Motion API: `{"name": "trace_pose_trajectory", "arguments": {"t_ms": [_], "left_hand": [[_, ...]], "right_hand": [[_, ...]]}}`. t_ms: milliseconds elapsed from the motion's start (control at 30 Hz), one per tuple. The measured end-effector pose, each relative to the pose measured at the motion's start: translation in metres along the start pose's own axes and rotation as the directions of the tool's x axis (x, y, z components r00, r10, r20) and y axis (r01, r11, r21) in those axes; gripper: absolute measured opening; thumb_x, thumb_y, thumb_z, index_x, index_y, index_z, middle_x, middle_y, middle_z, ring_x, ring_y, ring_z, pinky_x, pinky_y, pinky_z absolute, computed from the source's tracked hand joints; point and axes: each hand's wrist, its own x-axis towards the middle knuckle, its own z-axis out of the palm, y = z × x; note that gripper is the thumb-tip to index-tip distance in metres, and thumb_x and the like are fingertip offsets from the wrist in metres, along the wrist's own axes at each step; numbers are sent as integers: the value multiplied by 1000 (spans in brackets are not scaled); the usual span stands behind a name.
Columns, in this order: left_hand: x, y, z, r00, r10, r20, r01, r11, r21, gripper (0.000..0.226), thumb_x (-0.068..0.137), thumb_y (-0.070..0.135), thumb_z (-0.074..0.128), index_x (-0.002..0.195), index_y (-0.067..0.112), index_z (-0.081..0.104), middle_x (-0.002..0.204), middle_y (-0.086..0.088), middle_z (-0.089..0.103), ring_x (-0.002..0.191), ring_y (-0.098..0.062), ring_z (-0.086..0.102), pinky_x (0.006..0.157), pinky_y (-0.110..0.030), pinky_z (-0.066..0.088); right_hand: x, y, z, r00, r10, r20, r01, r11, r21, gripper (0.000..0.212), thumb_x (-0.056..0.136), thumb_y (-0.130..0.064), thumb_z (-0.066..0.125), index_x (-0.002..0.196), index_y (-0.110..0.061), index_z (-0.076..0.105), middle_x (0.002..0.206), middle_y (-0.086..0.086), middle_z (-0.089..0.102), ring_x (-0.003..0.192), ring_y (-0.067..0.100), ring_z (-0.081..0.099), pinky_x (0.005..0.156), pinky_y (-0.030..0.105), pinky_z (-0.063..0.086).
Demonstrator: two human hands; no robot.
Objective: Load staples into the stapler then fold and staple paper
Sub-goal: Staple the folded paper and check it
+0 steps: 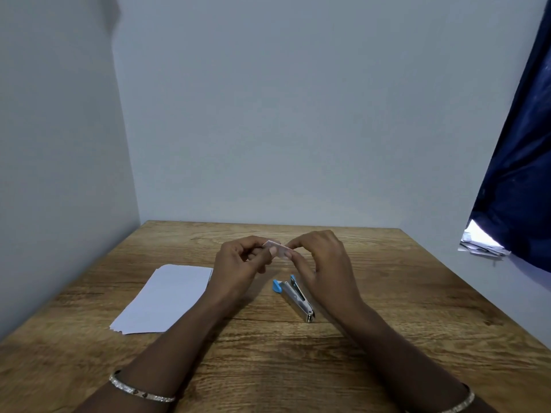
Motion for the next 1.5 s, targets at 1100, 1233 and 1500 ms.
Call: {"name": "trace_pose_trajectory", "arguments": {"t_ms": [1100, 1233, 1500], "left_hand": [[4, -9, 5, 961, -275, 24, 276, 958, -84, 22, 96, 29, 66, 86, 16, 79, 73, 0, 72, 65, -6, 66, 47, -21, 46], [6, -11, 8, 937, -349, 30, 348, 918, -188, 28, 98, 23, 64, 74, 26, 79, 67, 6, 71, 72, -13, 66, 67, -32, 51], [5, -14, 4, 951, -301, 70, 307, 948, -88, 31, 99, 28, 61, 74, 36, 76, 61, 16, 68, 61, -5, 65, 61, -33, 48]], "right_hand": [[1, 9, 6, 890, 379, 253, -443, 591, 674, 16, 93, -15, 70, 101, -22, 81, 85, 3, 77, 82, 23, 68, 66, 37, 54], [2, 9, 6, 880, 403, 251, -456, 573, 682, 18, 96, -10, 66, 100, -19, 81, 94, 11, 78, 93, 38, 69, 71, 41, 53], [2, 10, 5, 888, 398, 232, -444, 605, 661, 16, 94, -12, 70, 97, -22, 82, 89, 4, 77, 87, 32, 68, 66, 38, 53]]}}
